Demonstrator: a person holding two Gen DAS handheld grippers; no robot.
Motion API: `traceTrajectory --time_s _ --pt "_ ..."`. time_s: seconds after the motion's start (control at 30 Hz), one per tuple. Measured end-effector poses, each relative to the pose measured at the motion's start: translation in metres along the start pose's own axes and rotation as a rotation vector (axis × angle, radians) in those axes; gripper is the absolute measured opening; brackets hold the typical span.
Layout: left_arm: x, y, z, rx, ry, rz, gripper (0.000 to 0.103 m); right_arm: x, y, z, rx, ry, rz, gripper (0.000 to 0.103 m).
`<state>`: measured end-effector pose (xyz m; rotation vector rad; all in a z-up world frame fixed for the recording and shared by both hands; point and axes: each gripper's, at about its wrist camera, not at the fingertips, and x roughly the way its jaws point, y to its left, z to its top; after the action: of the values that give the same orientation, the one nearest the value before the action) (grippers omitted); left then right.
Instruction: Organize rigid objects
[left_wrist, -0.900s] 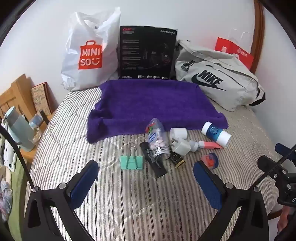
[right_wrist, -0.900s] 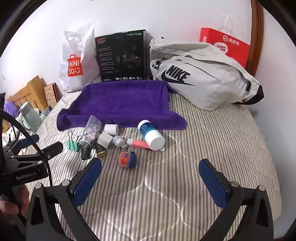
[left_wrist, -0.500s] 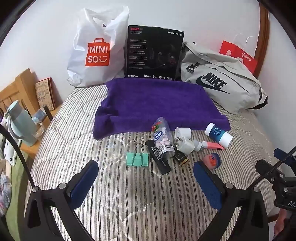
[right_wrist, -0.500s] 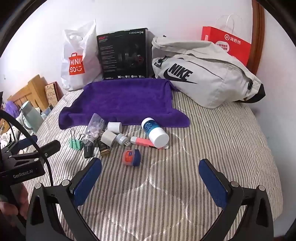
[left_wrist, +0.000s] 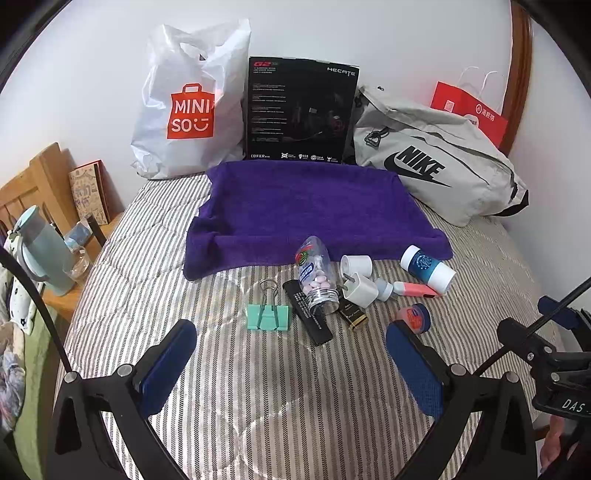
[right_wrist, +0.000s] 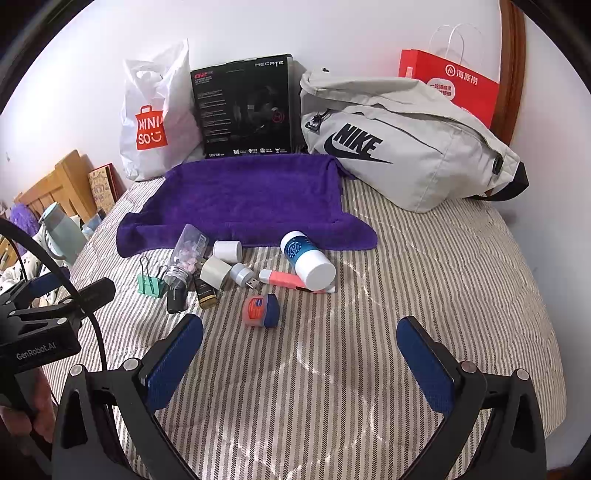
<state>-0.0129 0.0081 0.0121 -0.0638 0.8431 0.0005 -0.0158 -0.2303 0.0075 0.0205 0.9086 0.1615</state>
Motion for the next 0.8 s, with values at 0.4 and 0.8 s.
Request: traceTrajectory --time_s 0.4,0.8 --pt "-0.0046 0.0008 0.0008 -0.001 -0.009 0.0 0.103 -0.0021 0.0024 -0.0014 -0.004 -0.004 0.0 0.103" --pt "-0.0078 0.0031 0.0003 -0.001 -0.009 0.005 0.103 -0.0071 0.0036 -0.0013 -0.003 -0.014 0.001 0.103"
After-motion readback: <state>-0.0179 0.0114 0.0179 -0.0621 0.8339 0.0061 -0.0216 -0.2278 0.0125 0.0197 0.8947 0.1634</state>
